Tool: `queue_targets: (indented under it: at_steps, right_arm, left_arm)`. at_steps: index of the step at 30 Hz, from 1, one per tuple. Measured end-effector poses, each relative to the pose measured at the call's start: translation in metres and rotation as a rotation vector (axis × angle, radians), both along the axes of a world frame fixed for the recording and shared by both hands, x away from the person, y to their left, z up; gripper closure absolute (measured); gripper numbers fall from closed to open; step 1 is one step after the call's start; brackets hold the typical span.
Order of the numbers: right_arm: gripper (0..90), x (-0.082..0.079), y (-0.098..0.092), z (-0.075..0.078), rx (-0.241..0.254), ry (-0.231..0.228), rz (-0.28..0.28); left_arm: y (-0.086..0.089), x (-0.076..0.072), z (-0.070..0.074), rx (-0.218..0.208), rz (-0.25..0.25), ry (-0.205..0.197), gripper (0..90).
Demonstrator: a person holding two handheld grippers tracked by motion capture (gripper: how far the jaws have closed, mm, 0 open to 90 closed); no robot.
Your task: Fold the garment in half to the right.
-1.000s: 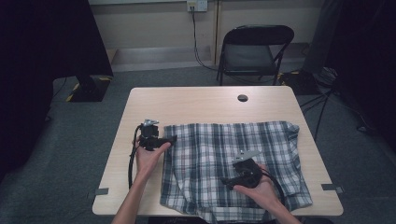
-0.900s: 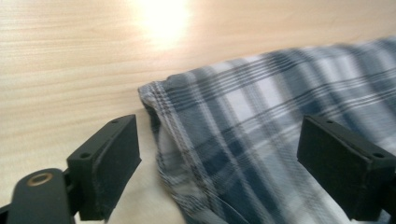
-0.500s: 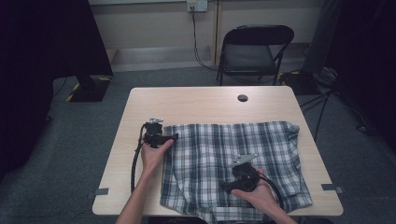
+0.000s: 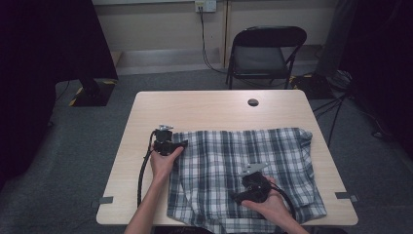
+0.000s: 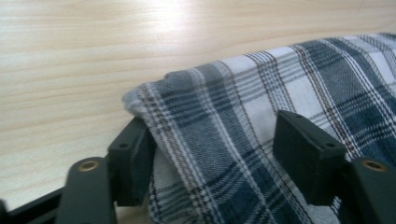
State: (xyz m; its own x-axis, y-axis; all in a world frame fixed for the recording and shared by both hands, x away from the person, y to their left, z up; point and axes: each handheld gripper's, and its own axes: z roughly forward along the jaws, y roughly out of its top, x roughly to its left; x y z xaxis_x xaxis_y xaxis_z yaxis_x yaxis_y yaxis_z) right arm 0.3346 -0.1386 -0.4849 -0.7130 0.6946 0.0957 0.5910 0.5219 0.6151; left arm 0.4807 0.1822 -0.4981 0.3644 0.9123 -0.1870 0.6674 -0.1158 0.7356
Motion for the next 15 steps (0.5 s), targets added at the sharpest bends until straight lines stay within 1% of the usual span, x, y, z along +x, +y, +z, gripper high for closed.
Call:
queue_targets:
  at_steps: [1,2,3,6,8,10,11,14,15]
  right_arm:
    - [22.0,-0.0002,0.0001,-0.0001,-0.001,-0.002,0.0]
    - [22.0,-0.0002,0.0001,-0.0001,-0.001,-0.002,0.0]
    - [22.0,-0.0004,0.0002,-0.0001,-0.001,-0.002,-0.001]
    - [22.0,-0.0006,0.0002,-0.0001,-0.002,-0.003,0.0]
    - [22.0,-0.0008,0.0002,-0.0001,-0.003,-0.003,0.002]
    - [21.9,-0.0009,0.0001,-0.0001,-0.003,-0.003,0.003]
    - [22.0,-0.0009,0.0001,-0.0001,-0.003,-0.003,0.004]
    - [21.9,-0.001,0.0,-0.0001,-0.003,-0.004,0.005]
    - [21.9,-0.001,-0.0001,-0.0001,-0.003,-0.004,0.006]
  left_arm:
    - [-0.0003,-0.0017,-0.0009,-0.002,0.009,-0.01,39.9]
    - [-0.0001,-0.0031,-0.0017,-0.011,0.015,-0.017,39.9]
    - [0.0006,-0.004,-0.0022,-0.02,0.013,-0.019,44.1]
    - [0.0041,-0.0044,-0.0021,-0.058,0.011,0.002,56.7]
    - [0.0064,-0.0048,-0.0024,-0.066,0.008,0.008,63.6]
    - [0.008,-0.0053,-0.0034,-0.084,0.012,0.014,70.5]
    - [0.0082,-0.0052,-0.0034,-0.087,0.013,0.016,73.3]
    - [0.0086,-0.0052,-0.0035,-0.092,0.015,0.023,76.8]
    - [0.0091,-0.0051,-0.0038,-0.102,0.014,0.026,77.4]
